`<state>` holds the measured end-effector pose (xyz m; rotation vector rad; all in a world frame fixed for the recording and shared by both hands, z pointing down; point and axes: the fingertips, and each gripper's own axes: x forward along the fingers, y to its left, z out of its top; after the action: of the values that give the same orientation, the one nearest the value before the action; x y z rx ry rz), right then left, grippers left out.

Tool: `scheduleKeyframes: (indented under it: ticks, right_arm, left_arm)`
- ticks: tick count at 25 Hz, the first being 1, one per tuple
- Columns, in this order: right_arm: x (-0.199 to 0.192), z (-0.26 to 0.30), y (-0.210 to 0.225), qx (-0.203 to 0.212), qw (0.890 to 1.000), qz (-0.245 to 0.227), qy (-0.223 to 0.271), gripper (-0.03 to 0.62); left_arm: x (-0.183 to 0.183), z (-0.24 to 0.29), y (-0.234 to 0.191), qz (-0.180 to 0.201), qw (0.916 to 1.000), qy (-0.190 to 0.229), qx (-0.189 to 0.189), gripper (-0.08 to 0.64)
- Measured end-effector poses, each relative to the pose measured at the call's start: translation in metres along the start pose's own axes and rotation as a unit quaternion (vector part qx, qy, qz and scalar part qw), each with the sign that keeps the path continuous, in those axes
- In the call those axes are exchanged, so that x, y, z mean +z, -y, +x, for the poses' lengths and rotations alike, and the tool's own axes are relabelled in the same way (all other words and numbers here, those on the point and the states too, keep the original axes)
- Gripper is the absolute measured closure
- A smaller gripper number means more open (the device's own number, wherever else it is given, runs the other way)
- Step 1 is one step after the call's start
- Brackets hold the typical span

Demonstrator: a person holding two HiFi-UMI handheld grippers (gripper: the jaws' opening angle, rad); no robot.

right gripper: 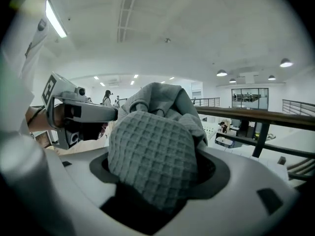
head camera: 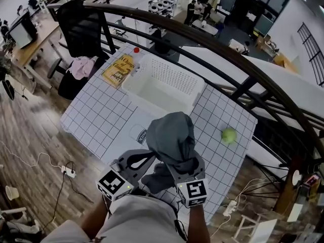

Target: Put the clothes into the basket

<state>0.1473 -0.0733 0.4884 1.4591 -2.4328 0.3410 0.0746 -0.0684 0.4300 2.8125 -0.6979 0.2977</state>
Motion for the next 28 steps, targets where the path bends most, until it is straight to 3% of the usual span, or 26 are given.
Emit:
scheduleKeyframes:
  ticks: [7, 18, 28]
  right_arm:
    - [0.045, 0.002, 0.019, -0.009, 0.999, -0.005, 0.041, 0.235]
    - [0.106, 0.044, 0.046, -0.066, 0.995, -0.025, 0.065, 0.233]
    - [0.148, 0.098, 0.066, -0.06, 0.993, -0.082, 0.064, 0.233]
  left_arm:
    - [0.03, 0.001, -0.005, 0.008, 0.9996, 0.027, 0.002, 0.555]
    - [0.059, 0.012, -0.048, 0.018, 0.9966, 0.058, -0.055, 0.555]
    - [0.068, 0.024, -0.091, 0.002, 0.9954, 0.069, -0.066, 0.555]
